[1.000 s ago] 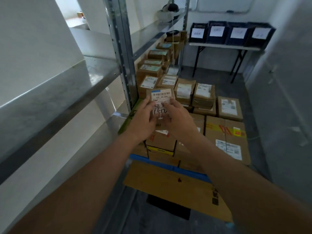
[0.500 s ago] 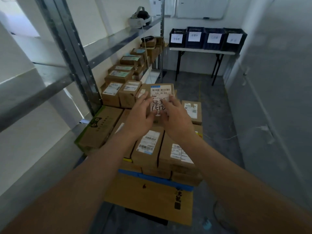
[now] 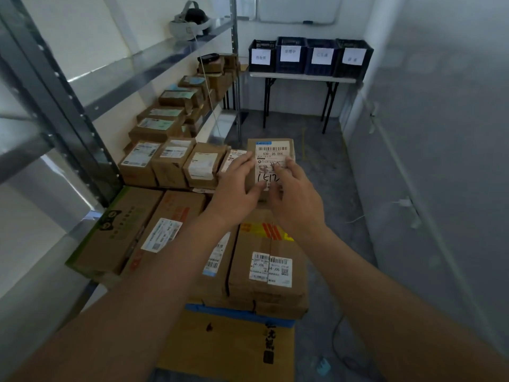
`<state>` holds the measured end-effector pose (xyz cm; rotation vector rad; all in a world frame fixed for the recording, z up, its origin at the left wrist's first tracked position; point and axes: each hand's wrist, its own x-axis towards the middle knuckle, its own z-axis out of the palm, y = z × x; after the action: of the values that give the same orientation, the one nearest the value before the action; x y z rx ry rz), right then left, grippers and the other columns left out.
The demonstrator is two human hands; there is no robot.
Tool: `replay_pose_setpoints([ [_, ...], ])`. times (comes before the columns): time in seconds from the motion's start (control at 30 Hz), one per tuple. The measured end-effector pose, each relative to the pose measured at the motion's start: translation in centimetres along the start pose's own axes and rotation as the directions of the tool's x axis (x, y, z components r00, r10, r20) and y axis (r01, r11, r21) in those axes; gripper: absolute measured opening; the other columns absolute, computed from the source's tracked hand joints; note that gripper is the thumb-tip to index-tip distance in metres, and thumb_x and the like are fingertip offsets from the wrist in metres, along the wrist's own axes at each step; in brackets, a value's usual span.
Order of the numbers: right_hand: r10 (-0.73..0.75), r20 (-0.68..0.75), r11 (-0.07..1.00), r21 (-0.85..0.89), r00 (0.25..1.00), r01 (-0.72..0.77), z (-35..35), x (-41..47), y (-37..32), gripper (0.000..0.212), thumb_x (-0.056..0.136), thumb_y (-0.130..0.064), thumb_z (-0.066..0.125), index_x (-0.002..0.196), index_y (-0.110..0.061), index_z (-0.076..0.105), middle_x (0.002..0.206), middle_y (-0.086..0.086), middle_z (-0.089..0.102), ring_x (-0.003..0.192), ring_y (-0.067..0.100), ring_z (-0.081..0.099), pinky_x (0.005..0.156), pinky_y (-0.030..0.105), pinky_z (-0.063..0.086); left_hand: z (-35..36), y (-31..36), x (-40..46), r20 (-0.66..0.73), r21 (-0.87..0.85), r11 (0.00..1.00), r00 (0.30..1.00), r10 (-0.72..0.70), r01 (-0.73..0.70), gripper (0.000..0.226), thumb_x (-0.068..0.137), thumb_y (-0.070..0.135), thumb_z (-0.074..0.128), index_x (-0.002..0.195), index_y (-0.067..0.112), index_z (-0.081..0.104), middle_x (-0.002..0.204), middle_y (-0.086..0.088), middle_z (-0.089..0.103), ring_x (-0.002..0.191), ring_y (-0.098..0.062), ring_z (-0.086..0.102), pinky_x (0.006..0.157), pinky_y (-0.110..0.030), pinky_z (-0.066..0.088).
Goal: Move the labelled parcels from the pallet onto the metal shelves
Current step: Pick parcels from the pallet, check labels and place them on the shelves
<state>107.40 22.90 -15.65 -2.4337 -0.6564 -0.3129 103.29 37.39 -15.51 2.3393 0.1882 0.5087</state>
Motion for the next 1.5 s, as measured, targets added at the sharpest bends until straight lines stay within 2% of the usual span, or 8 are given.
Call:
replay_pose_setpoints([
  [0.1, 0.027, -0.025, 0.999, -0.019, 0.999, -0.028, 0.5, 1.4, 0.9, 0.044, 0.105, -0.03, 0.045, 0.147, -0.019, 0.05, 0.163, 0.002, 0.032, 0.139, 0.021, 0.044, 0.099, 0.04, 0.051, 0.9, -0.4, 2.0, 0.029, -0.032, 0.999, 0.999, 0.013, -0.012, 0.064, 0.099, 0.028, 0.065, 0.156, 0.012, 0.04, 0.161, 0.006, 0.033, 0.148, -0.007, 0.028, 0.122, -0.039, 0.034],
  [0.3, 0.059, -0.039, 0.998, -0.036, 0.998, -0.06, 2.3, 3.2, 2.3, 0.041, 0.104, -0.02, 0.048, 0.144, -0.011, 0.053, 0.159, 0.01, 0.037, 0.141, 0.025, 0.043, 0.105, 0.039, 0.046, 2.4, -1.6, 5.3, 0.099, -0.018, 1.0, 0.995, 0.027, -0.025, 0.065, 0.098, 0.028, 0.067, 0.156, 0.014, 0.04, 0.16, 0.007, 0.034, 0.147, -0.01, 0.031, 0.121, -0.041, 0.035],
  [0.57, 0.095, 0.013, 0.995, -0.018, 0.995, -0.095, 4.1, 5.6, 4.7, 0.043, 0.102, -0.013, 0.051, 0.145, -0.011, 0.053, 0.159, 0.011, 0.037, 0.14, 0.026, 0.045, 0.108, 0.04, 0.046, 4.5, -3.1, 8.6, 0.212, 0.045, 0.999, 0.977, -0.005, -0.004, 0.063, 0.102, 0.028, 0.06, 0.158, 0.014, 0.035, 0.166, 0.004, 0.027, 0.154, -0.014, 0.019, 0.126, -0.033, 0.017],
  [0.73, 0.12, 0.105, 0.993, -0.02, 0.987, -0.119, 5.4, 7.2, 6.6, 0.048, 0.1, -0.009, 0.051, 0.148, -0.013, 0.049, 0.162, 0.008, 0.032, 0.141, 0.028, 0.042, 0.107, 0.043, 0.046, 6.1, -3.8, 10.7, 0.262, 0.091, 0.995, 0.963, -0.061, 0.038, 0.062, 0.103, 0.025, 0.059, 0.158, 0.012, 0.035, 0.167, 0.003, 0.024, 0.154, -0.014, 0.018, 0.115, -0.021, 0.01],
  [0.9, 0.116, 0.174, 0.993, 0.01, 0.978, -0.119, 6.7, 8.5, 8.6, 0.052, 0.098, -0.003, 0.052, 0.149, -0.013, 0.048, 0.163, 0.007, 0.031, 0.143, 0.028, 0.04, 0.11, 0.044, 0.043, 7.8, -4.2, 11.6, 0.284, 0.112, 0.99, 0.952, -0.114, 0.086, 0.058, 0.103, 0.021, 0.057, 0.156, 0.011, 0.036, 0.168, 0.0, 0.023, 0.154, -0.018, 0.02, 0.115, -0.022, 0.011],
  [1.07, 0.108, 0.202, 0.991, 0.053, 0.973, -0.121, 7.7, 9.6, 9.8, 0.053, 0.097, 0.0, 0.05, 0.148, -0.012, 0.049, 0.162, 0.008, 0.032, 0.145, 0.026, 0.037, 0.111, 0.042, 0.042, 9.2, -4.9, 11.9, 0.303, 0.172, 0.979, 0.94, -0.155, 0.106, 0.055, 0.104, 0.026, 0.054, 0.155, 0.01, 0.039, 0.169, -0.002, 0.019, 0.154, -0.02, 0.02, 0.121, -0.029, 0.016],
  [1.27, 0.075, 0.231, 0.991, 0.091, 0.97, -0.098, 8.6, 10.1, 10.5, 0.053, 0.097, 0.001, 0.049, 0.148, -0.013, 0.049, 0.162, 0.008, 0.032, 0.145, 0.026, 0.037, 0.11, 0.045, 0.045, 9.8, -5.2, 11.9, 0.272, 0.217, 0.973, 0.952, -0.143, 0.084, 0.05, 0.106, 0.02, 0.051, 0.153, 0.005, 0.042, 0.165, -0.008, 0.026, 0.151, -0.022, 0.025, 0.119, -0.026, 0.019],
  [1.5, 0.046, 0.226, 0.992, 0.103, 0.973, -0.071, 8.8, 10.3, 10.6, 0.049, 0.099, -0.006, 0.048, 0.146, -0.017, 0.052, 0.161, 0.006, 0.034, 0.141, 0.027, 0.043, 0.102, 0.049, 0.05, 9.7, -5.2, 11.6, 0.253, 0.266, 0.962, 0.959, -0.125, 0.055, 0.048, 0.106, 0.023, 0.05, 0.151, 0.008, 0.045, 0.16, -0.009, 0.035, 0.145, -0.024, 0.037, 0.117, -0.036, 0.033],
])
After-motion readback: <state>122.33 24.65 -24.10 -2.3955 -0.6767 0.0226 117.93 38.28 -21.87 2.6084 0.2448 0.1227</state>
